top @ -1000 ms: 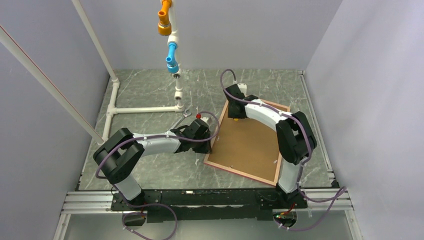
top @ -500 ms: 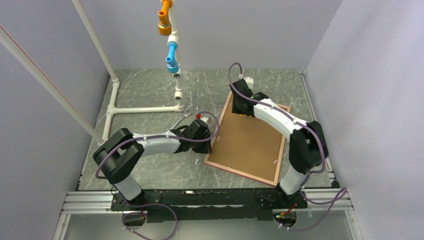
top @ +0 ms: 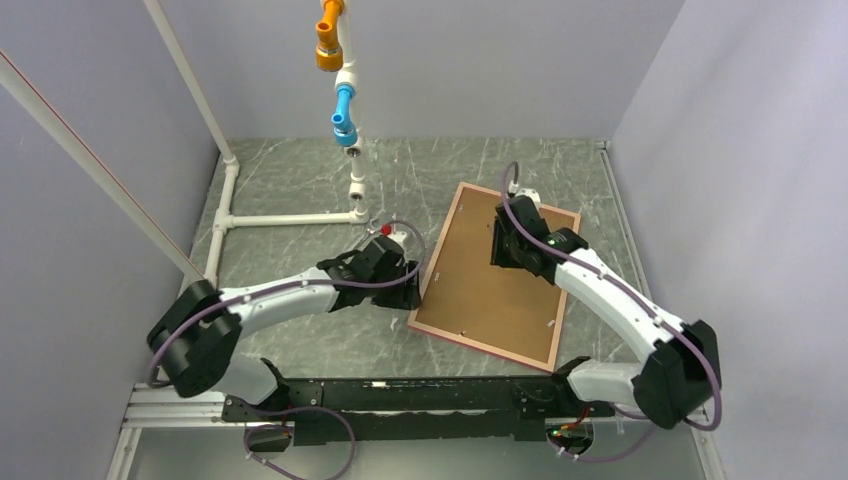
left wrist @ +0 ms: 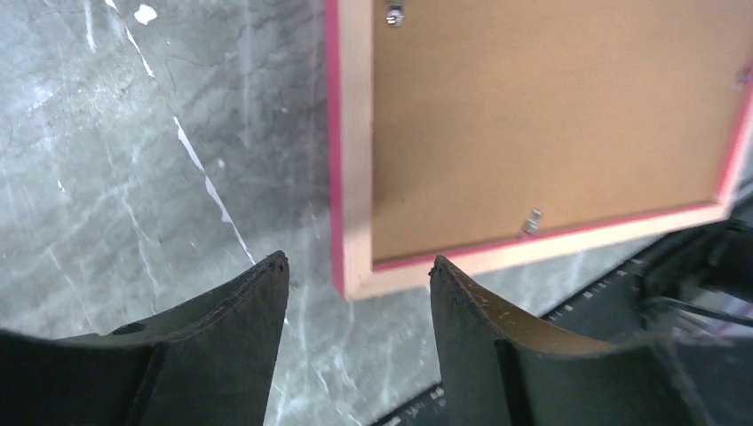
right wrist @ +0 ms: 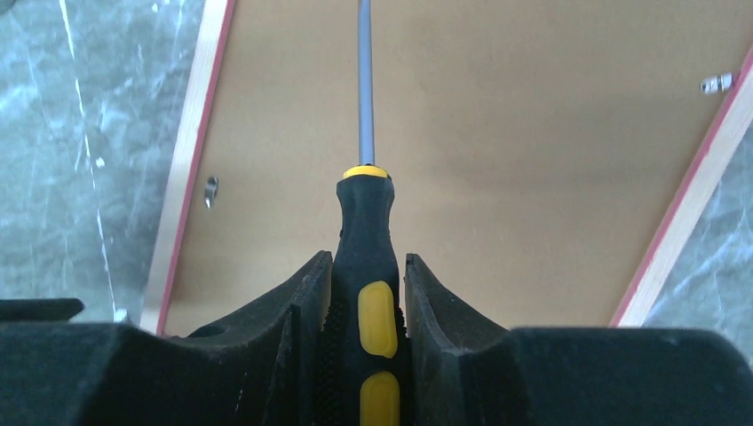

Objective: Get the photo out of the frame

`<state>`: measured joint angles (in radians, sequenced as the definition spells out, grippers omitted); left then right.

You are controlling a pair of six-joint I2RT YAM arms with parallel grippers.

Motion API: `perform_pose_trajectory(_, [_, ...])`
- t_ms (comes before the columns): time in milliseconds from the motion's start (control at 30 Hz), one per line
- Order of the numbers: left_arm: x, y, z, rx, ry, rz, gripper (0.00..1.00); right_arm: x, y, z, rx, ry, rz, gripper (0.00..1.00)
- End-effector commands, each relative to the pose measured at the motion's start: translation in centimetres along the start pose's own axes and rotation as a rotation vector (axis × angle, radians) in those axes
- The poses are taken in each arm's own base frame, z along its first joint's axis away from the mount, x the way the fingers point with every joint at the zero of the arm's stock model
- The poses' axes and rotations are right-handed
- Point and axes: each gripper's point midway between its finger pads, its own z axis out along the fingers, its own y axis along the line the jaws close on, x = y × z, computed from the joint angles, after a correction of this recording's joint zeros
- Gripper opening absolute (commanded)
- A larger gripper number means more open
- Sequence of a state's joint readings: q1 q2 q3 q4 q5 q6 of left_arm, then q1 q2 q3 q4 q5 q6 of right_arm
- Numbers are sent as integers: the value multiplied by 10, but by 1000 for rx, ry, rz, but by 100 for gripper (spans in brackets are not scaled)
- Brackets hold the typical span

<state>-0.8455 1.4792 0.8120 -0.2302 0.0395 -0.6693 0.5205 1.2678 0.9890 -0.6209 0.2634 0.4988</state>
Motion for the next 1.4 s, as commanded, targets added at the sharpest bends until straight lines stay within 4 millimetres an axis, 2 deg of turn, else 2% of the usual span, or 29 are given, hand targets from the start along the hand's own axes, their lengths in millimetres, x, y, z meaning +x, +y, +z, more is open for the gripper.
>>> perform_pose_trajectory(0, [4,-15,-32,61,11,-83,64,7,-2,-27,-59,-21,29,0])
perform_pose_trajectory(67, [12,-22,-39,98,32,-184,62,12,-5,-34,-71,-26,35,0])
perform_pose_trajectory(233, [37,-21,-46,96,101,-477,62,14,-7,-43,-89,-37,29,0])
perform_pose_trajectory(400, [55,-38,-39,136,206,-743,64,10,-4,-47,-110,-55,24,0])
perform_pose_trajectory(533, [65,-43,-32,54,266,-870,65,10,-6,-49,-113,-63,21,0])
perform_pose_trajectory(700, [71,-40,-21,-31,241,-1007,74,13,-7,-57,-137,-81,27,0])
perform_pose_trajectory(867, [61,-34,-11,-100,179,-1106,74,20,-9,-61,-157,-84,26,0])
perform_pose_trajectory(1100, [45,-33,1,-205,124,-1173,69,23,-4,-67,-207,-88,15,0])
perform_pose_trajectory(1367, [54,-27,7,-373,133,-1219,54,24,0,-69,-239,-94,-3,0])
